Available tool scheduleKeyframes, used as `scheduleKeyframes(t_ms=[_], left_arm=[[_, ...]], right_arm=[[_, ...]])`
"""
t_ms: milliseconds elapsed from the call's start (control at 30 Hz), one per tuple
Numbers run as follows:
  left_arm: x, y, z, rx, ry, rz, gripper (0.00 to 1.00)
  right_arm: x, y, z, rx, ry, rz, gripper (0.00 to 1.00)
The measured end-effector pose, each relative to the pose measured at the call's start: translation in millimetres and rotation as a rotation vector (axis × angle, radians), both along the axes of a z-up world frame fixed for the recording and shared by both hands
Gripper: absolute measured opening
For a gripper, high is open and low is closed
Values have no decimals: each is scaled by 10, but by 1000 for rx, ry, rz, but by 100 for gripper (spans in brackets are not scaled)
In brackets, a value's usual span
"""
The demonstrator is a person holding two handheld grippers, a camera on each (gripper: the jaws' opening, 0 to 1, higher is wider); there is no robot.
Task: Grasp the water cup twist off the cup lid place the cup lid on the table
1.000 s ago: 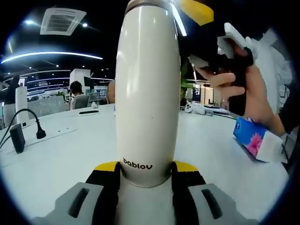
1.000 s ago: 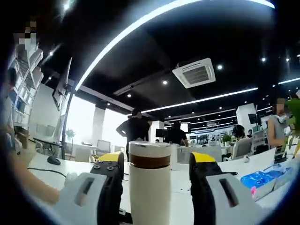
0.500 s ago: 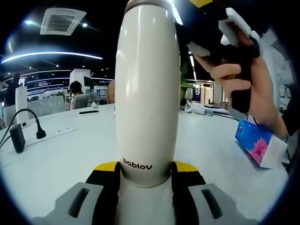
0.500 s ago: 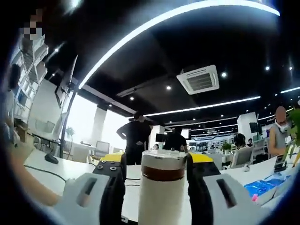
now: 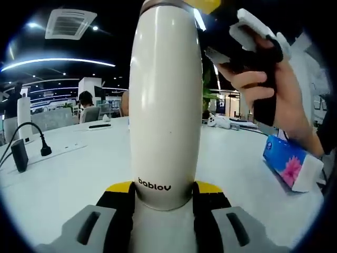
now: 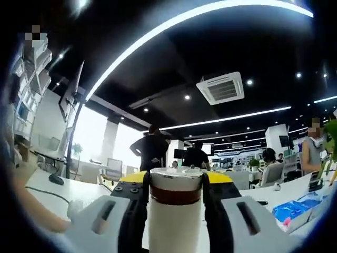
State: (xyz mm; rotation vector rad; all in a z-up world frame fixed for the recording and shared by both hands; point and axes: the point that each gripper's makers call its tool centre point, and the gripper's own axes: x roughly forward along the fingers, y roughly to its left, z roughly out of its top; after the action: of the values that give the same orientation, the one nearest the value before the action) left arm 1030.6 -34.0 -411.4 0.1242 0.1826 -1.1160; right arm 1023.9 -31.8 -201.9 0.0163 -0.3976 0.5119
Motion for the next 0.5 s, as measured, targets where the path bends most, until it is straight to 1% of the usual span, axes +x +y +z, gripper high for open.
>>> scheduleKeyframes(t_ms=[100,300,433,500], left_arm=[[1,-2,0,0,0,-1,45],[5,-5,0,0,1,-2,45],[5,-6,0,0,1,-3,45],[5,-8,0,0,1,-3,45]], right_arm=[[-18,12,-6,-15,-14,27,43],[-35,37,-3,-8,-32,115,43],[-37,40,-3,22,-32,191,43],[-34,32,-3,29,-33,213,43]])
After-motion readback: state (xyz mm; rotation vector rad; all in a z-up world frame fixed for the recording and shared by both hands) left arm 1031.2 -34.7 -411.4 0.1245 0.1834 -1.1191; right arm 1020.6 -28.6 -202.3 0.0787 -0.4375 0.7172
